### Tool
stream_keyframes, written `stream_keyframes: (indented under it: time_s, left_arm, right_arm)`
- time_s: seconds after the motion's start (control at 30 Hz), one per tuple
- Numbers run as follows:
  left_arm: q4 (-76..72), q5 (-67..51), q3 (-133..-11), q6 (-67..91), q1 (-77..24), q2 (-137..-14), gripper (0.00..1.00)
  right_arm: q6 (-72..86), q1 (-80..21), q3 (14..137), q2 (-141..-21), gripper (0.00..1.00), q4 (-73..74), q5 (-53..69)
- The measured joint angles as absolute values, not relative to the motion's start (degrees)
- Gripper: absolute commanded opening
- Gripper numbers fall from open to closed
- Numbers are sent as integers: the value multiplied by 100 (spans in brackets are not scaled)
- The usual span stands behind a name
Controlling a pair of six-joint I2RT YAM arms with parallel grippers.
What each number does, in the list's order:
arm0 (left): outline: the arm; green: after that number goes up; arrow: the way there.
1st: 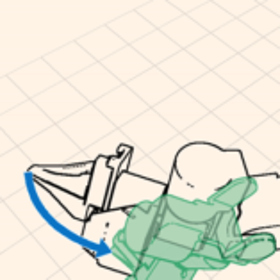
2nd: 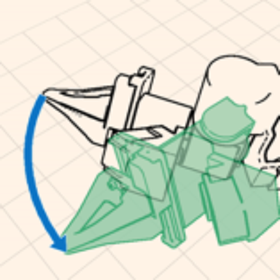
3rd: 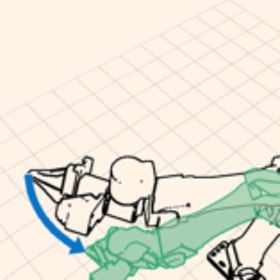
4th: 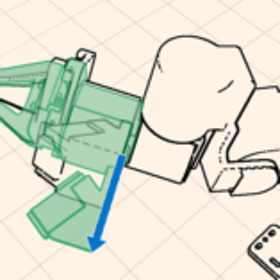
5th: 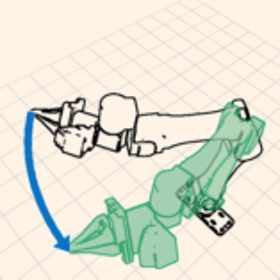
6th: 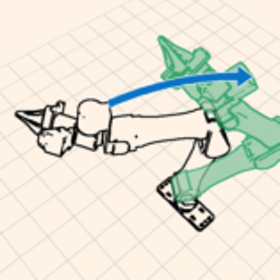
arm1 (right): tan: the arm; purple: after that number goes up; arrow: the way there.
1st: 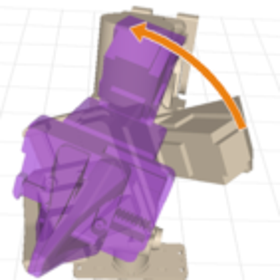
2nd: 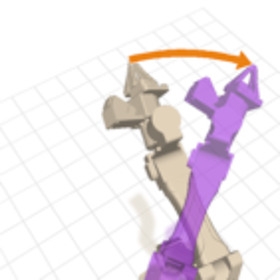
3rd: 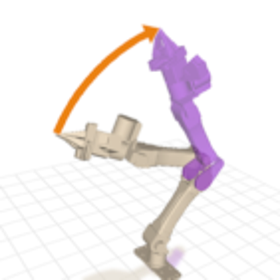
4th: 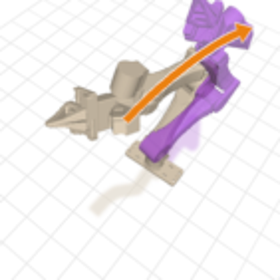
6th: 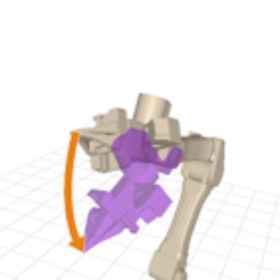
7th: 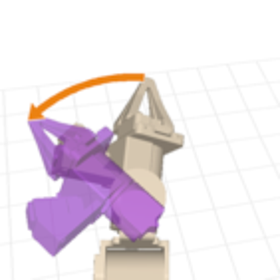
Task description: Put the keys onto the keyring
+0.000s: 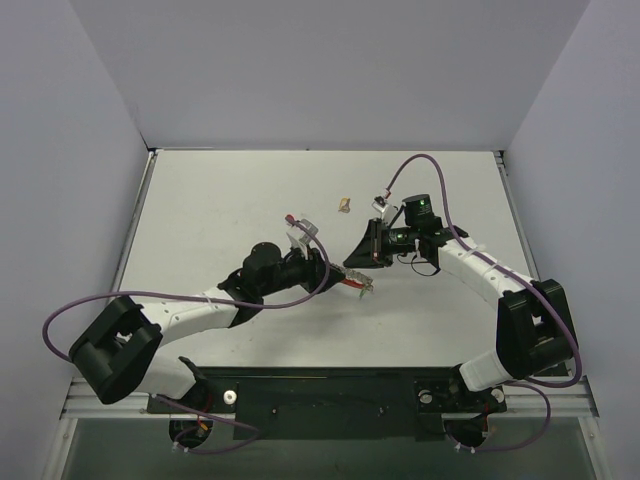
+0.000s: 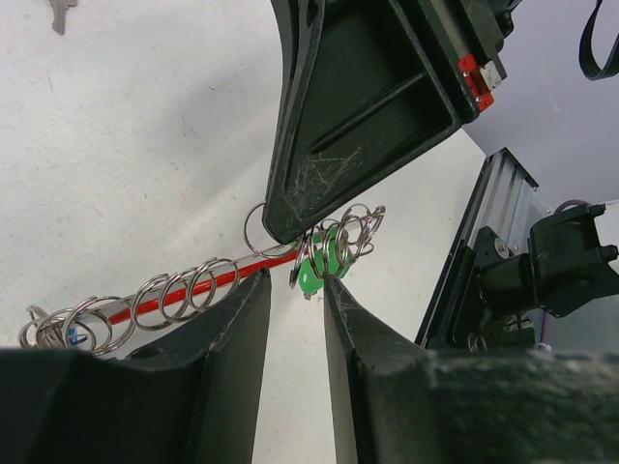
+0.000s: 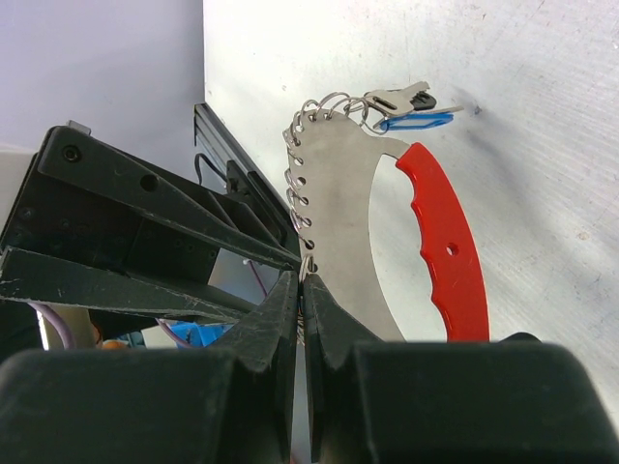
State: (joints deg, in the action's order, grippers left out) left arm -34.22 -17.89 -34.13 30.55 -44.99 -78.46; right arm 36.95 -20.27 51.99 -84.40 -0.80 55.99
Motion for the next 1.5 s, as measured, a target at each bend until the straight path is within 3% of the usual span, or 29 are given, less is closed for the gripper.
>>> stream_keyframes:
  time_s: [0.43, 0.57, 0.63, 0.67, 1.0, 1.5]
  left_arm:
    - [-3227, -1769, -3566, 2902, -4543, -7911, 32]
    - [-3181, -1719, -3616, 2829, -4582, -7953, 23]
    - [-3173, -1717, -3645, 2803, -4606, -7972, 11]
    - [-3170, -1717, -3660, 2779, -4609, -7977, 0]
    - [-2665, -1417, -3763, 2379, -4775, -7828, 0]
    - [-694, -1553, -4357, 1278, -4821, -7640, 0]
  right_arm:
    - [3750, -2027, 5194, -8440, 0, -113, 5601]
    - [3752, -2027, 5194, -8440, 0, -115, 5599]
    - [3752, -2027, 5194, -8440, 0, -117, 5599]
    - [3752, -2027, 5194, -8440, 0, -117, 5599]
    - [3736, -2023, 5118, -8440, 0, -152, 5599]
    - [2786, -1844, 5118, -7905, 41, 395, 5758]
